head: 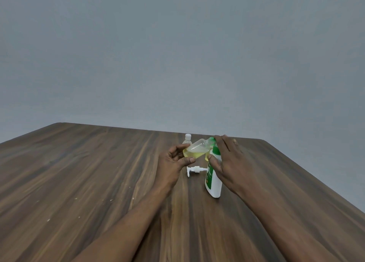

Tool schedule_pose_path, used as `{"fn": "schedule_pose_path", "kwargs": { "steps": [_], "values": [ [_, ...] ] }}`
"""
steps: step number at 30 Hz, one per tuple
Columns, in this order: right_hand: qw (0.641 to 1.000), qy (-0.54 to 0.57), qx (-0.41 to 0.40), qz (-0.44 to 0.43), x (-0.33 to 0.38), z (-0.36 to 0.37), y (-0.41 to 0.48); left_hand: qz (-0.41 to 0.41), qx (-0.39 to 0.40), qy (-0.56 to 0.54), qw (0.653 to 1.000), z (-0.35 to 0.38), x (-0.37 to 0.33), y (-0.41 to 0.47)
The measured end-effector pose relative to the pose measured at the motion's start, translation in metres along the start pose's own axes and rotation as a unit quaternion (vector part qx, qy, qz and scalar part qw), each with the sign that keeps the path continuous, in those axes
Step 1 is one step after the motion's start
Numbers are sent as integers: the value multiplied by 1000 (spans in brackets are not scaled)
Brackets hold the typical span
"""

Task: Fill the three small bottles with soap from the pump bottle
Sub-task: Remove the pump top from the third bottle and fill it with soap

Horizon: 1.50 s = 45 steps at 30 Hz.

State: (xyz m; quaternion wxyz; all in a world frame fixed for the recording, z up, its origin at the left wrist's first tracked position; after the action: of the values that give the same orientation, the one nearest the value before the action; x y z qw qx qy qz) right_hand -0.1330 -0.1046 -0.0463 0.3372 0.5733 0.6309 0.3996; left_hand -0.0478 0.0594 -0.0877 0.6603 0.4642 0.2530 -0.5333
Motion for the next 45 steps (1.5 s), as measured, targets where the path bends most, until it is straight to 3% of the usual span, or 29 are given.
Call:
{"fn": "schedule_pose_path", "kwargs": {
  "steps": [45],
  "values": [
    [1000,3,17,26,4,-3,-2,-5,6,5,1000,1,0,0]
  ]
}}
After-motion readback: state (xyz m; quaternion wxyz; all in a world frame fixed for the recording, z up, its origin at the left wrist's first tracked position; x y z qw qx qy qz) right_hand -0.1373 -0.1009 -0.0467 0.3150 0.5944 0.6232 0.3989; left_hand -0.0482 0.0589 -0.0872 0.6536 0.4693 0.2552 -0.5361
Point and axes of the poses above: each hand's wrist, its own y-axis towards the middle knuckle, its own z-axis out of the palm, x = y × z, the point moved 1 cm from there along y, towards the middle knuckle, and after that the axes turned 15 degrees about -x, right-handed, at the moved point
